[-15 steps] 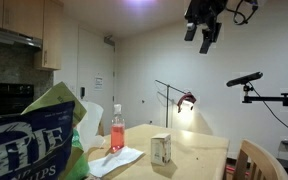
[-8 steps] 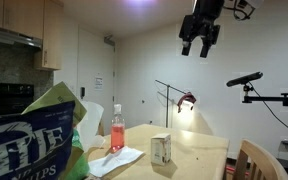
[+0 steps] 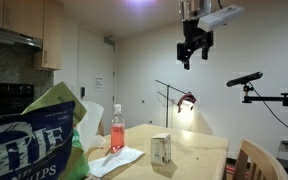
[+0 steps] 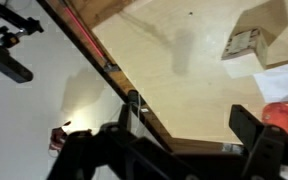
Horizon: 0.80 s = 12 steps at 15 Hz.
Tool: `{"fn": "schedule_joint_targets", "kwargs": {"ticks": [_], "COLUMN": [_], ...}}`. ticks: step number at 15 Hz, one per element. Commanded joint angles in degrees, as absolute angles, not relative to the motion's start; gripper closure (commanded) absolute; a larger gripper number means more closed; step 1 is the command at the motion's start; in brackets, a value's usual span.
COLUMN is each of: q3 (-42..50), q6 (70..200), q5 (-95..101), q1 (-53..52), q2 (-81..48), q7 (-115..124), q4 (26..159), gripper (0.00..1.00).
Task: Open the white box and remove one tea bag from the box and place it on the table
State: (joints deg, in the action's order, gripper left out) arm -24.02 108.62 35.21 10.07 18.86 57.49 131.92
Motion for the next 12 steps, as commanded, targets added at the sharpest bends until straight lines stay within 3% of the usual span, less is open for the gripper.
{"fn": "schedule_joint_targets", "kwargs": {"ticks": [1,6,12], "q3": [-21.6,-16.0,-10.8], "q6": [96.0,79.1,79.7], "q5": [43.7,47.9,46.5], "q1": [7.1,-0.3,-6.1], "q2": [7.9,-4.5,-9.6], "q7": [62.2,60.6,59.8], "q4": [123.7,114.7,112.8], "gripper": [0.00,0.00,0.00]}}
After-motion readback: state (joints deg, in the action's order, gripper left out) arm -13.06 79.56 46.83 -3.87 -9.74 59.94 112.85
